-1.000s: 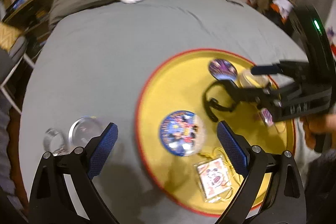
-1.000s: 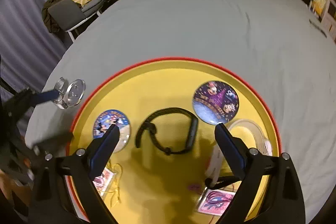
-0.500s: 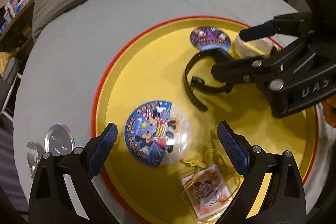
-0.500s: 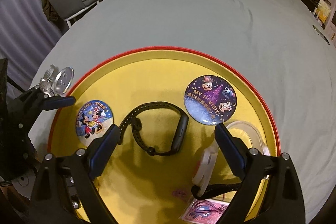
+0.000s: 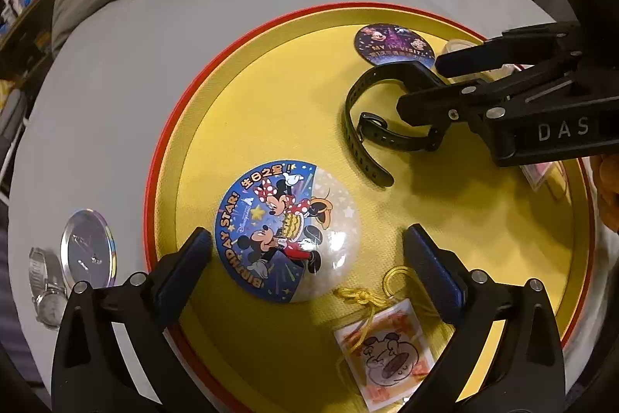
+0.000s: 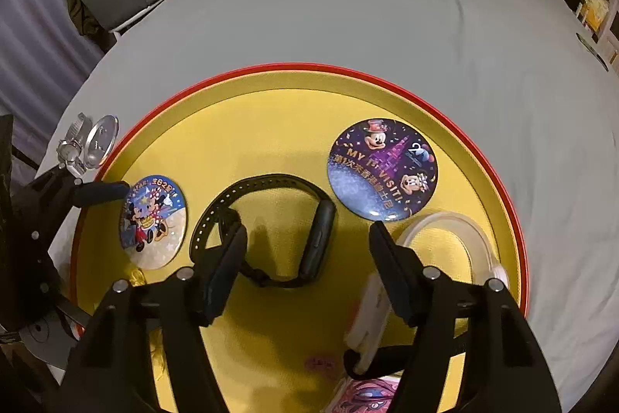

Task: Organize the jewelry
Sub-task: 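Grasp the black fitness band with the right tool while the left tool grasps the Birthday Star badge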

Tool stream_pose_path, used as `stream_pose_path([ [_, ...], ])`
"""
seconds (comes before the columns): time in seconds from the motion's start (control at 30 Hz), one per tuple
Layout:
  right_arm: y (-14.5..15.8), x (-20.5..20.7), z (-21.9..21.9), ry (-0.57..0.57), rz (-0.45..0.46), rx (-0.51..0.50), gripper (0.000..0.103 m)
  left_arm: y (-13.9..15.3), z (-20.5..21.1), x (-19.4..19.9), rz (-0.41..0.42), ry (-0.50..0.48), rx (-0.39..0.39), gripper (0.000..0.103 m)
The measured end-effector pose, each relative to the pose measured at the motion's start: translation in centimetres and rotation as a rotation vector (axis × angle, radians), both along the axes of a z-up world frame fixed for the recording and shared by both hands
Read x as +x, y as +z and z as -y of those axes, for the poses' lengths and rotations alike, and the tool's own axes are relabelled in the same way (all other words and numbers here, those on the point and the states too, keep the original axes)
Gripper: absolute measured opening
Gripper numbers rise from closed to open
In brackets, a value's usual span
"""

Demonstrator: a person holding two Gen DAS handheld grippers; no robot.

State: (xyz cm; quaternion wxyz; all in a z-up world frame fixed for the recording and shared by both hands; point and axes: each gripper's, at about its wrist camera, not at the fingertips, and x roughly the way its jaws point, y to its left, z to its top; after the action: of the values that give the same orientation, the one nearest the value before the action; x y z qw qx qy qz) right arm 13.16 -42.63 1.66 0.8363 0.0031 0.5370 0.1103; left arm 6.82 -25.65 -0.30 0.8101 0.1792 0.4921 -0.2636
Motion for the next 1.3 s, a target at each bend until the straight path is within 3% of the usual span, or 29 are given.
stream_pose_path([
  [0.07,-0.2,0.0,-0.1,0.006,-0.005,-0.008,0.047,-0.1,-0.1,0.0,0.001,0.001,-0.003,0.097],
  [0.23,-0.3,0.0,-0.4,0.011,-0.001,-0.030,0.044,-0.2,0.0,0.0,0.005,0.002,-0.006,0.097],
  [0.83,-1.0,-0.1,-2.1,0.036,0.016,-0.125,0.044,0.0,0.1,-0.7,0.007,0.008,-0.005,0.098],
  [1.3,-1.3,0.2,-2.6,0.047,0.010,-0.140,0.055,-0.1,-0.4,-0.8,0.021,0.027,-0.016,0.098],
])
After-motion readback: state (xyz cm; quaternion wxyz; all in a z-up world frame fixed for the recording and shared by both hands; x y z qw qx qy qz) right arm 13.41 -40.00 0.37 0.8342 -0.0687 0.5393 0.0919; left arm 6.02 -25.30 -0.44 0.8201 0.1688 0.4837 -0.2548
